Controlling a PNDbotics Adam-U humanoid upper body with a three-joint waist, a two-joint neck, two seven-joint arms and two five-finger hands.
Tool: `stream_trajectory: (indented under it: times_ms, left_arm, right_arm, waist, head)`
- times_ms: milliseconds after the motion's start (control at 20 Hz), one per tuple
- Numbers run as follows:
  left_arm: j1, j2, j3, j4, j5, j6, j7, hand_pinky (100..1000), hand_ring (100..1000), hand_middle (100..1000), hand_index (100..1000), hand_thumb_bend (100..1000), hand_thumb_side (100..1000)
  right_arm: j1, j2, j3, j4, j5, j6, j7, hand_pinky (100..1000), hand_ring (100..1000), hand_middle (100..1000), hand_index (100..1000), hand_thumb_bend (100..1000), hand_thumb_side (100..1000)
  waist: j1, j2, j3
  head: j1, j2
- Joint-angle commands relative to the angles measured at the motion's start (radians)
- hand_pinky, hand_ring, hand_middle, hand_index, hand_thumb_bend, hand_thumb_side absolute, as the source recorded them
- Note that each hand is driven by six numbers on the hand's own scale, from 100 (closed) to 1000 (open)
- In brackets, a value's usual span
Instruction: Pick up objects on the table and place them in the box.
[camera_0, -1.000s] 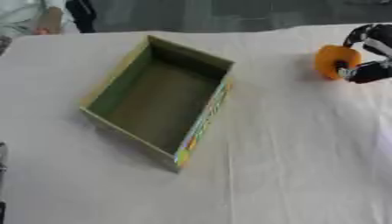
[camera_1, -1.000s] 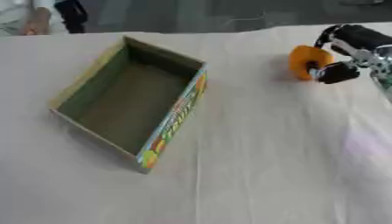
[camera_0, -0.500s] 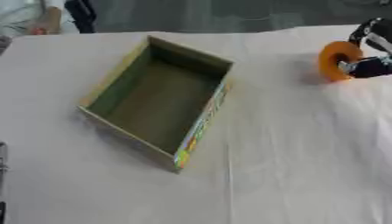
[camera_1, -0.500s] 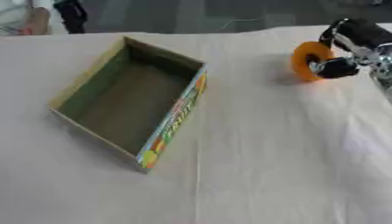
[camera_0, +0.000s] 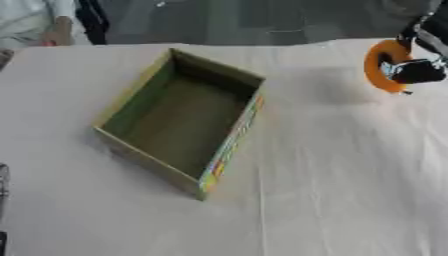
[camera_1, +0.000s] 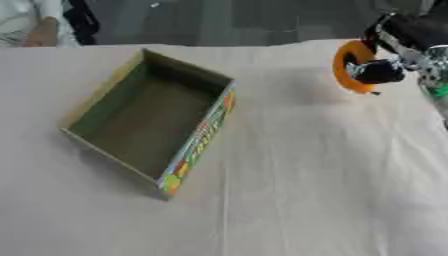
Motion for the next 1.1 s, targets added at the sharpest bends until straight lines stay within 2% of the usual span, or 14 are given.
stream_trajectory:
  times_ms: [50, 600, 1100]
  left_arm:
    - [-0.006, 0.019, 0.009, -0.019, -0.006, -0.002, 0.002, 635, 608, 545, 788, 100, 939]
    - [-0.005, 0.023, 0.009, -0.019, -0.008, -0.004, 0.004, 634, 609, 545, 787, 100, 936]
    - [-0.002, 0.021, 0.005, -0.019, -0.007, -0.006, -0.002, 634, 611, 547, 786, 100, 928]
  right_arm:
    - [-0.014, -0.046, -0.005, -0.037, -0.010, 0.006, -0.005, 778, 750, 431, 442, 100, 444]
    - [-0.036, -0.047, 0.006, -0.097, -0.064, 0.021, -0.007, 767, 741, 421, 435, 100, 454]
    - [-0.134, 0.015, 0.050, -0.126, -0.118, 0.033, 0.000, 754, 733, 408, 423, 100, 446]
  waist:
    - [-0.006, -0.033, -0.001]
    - [-0.025, -0.061, 0.004]
    - [-0.035, -0.092, 0.018]
  head:
    - [0.004, 0.009]
    - [0.005, 0.019]
    - [-0.020, 0.055]
